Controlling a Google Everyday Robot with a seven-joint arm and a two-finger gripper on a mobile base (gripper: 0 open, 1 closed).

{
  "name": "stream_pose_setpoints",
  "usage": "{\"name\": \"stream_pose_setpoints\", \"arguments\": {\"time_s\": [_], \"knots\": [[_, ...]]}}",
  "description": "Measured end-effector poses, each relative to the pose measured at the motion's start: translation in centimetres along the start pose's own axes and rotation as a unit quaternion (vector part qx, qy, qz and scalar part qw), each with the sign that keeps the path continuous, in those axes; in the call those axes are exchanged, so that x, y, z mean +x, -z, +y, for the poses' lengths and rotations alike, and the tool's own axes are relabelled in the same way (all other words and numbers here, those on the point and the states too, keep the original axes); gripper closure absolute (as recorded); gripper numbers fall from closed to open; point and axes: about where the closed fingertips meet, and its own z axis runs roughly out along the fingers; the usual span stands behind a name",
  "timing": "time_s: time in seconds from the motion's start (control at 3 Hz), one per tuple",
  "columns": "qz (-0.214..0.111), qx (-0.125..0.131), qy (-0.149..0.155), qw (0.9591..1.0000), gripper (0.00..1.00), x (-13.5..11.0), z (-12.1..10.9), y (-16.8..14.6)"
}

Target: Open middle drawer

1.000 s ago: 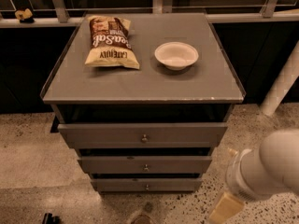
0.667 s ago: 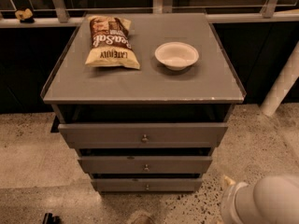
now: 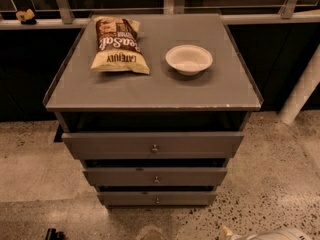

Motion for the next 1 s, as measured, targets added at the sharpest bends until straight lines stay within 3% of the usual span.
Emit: {"name": "stream_pose_setpoints", "arguments": {"time_s": [0.33,0.67,1.0], "knots": [[0.025,-0.025,0.033,0.9988,0.0,0.3,1.1,-3.5],[0.046,-0.035,0.051,0.997,0.0,-1.4,-0.4,-6.0],[0.069,-0.016,0.063,0.9955,0.0,-3.7,-3.7,-7.3]]}}
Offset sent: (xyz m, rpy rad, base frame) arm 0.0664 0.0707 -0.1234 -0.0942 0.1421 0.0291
